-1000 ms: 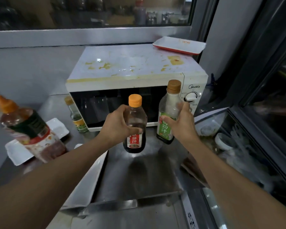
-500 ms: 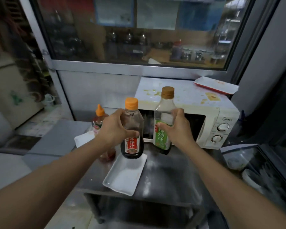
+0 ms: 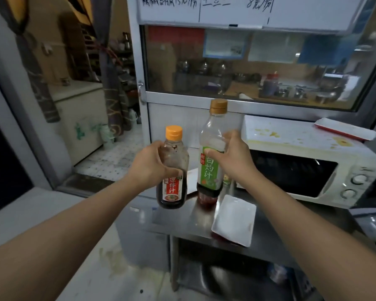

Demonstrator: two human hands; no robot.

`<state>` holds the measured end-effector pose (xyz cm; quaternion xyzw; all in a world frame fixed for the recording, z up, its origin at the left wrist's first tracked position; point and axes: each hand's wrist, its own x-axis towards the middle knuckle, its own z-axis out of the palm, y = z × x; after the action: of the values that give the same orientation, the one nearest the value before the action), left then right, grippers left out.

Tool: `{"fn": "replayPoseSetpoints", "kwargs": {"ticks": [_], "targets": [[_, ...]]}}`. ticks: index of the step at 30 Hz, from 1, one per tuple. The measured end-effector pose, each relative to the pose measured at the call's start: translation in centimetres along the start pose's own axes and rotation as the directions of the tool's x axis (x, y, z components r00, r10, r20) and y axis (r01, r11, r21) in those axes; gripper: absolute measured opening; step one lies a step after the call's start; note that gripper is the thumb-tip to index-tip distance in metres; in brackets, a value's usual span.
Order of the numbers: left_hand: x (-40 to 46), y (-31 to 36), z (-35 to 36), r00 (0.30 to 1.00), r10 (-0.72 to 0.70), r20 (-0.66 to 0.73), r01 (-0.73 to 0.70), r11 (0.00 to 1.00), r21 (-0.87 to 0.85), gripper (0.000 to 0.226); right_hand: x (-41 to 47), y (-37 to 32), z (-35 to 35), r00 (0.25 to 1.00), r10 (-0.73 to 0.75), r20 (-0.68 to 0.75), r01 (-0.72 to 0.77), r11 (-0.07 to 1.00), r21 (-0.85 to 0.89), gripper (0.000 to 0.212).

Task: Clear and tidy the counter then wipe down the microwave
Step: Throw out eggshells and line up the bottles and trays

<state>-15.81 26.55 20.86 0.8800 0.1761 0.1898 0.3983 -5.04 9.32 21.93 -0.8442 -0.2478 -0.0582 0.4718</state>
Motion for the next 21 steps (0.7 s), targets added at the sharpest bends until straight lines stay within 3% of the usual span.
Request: {"fn": "replayPoseSetpoints", "kwargs": {"ticks": [10, 21], "targets": [[1.9, -4.8, -7.8, 0.997, -0.04, -0.064, 0.042, 0.998, 0.037, 0.068, 2.1, -6.0, 7.1, 0.994, -0.046, 0.1, 0.046, 0.999, 0.003, 0.064], [13.8, -7.8, -8.0, 0.997, -0.06, -0.038, 0.062, 0.997, 0.039, 0.065, 13.6, -4.3, 11.9, 0.995, -0.025, 0.099, 0.02, 0.999, 0.047, 0.058]]}}
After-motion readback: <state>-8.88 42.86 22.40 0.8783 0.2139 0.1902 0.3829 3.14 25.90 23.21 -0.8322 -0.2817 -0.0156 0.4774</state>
